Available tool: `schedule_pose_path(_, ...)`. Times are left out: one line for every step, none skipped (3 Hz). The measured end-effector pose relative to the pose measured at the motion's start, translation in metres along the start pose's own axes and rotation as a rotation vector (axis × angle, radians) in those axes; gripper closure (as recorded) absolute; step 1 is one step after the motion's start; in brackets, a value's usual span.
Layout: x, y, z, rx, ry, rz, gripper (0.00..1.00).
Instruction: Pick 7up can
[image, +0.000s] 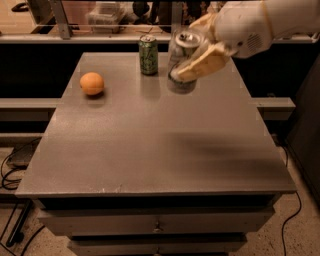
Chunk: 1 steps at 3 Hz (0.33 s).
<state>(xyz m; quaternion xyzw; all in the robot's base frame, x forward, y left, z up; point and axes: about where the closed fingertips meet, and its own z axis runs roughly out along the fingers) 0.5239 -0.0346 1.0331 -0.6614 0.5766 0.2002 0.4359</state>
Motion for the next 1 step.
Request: schedule_pose_path(-0.0326,-0.018,-0.037,0.067,-0.022,-0.066,1.0)
